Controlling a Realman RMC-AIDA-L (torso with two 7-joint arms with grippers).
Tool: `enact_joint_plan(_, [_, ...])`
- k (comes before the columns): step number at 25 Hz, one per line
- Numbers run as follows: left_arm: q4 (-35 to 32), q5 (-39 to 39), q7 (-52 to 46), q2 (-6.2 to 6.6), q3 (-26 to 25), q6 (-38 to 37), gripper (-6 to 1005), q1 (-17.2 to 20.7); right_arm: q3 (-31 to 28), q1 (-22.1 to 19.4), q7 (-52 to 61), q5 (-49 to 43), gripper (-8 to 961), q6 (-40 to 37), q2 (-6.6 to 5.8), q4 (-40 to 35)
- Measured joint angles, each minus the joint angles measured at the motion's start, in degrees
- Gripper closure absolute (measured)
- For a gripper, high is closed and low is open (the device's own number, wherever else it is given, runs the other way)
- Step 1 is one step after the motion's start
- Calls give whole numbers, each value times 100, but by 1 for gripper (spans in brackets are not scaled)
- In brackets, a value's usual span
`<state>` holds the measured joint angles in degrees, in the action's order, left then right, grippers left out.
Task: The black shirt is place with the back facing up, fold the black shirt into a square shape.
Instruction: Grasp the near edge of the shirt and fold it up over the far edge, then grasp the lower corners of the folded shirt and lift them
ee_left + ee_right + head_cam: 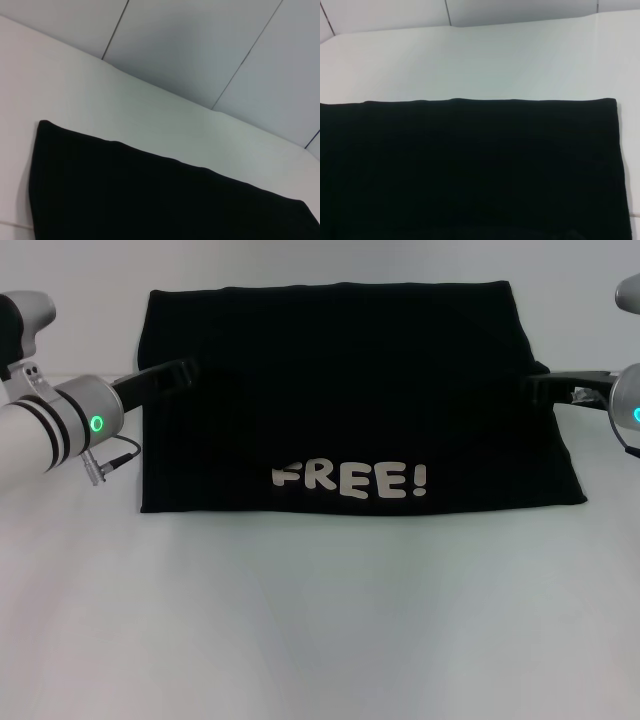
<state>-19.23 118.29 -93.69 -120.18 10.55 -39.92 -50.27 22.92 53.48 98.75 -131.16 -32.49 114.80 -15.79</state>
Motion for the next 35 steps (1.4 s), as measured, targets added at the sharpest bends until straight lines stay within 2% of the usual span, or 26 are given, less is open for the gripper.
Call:
enact_joint_plan(9, [-30,0,72,-55,0,-46,828,58,429,-33,-42,-17,792,-17,67,-138])
enact_joint_plan(13, [-38,1,82,-48,0,-145,817,21,643,-175,7,-4,753,-70,258,-635])
enact_joint_plan(16, [-127,1,0,-12,0,-478,809,21,751,-317,108,-4,635,-198,402,-1065])
enact_joint_plan(18, [-302,1,-60,-8,-7,-818,587,104,799,-401,200,-8,556,-280,432,-1233])
enact_joint_plan(19, [-302,1,-60,-8,-7,-818,551,104,814,-430,236,-7,517,-301,434,-1272])
enact_joint_plan(24, [-763,-167,-249,-33,-39,-1528,373,463,782,-633,513,49,418,-663,359,-1573])
enact_joint_plan(28, [-1116,-716,-243,-20,-29,-2591,364,863,757,-947,640,506,419,-1468,256,-2068])
enact_joint_plan(30, [-1361,-913,-205,-9,4,-3328,363,1170,759,-1109,729,773,419,-1939,161,-2234])
enact_joint_plan(35, [-1631,-749,-55,-16,186,-3583,365,1522,803,-1320,1267,890,419,-3020,-200,-2217])
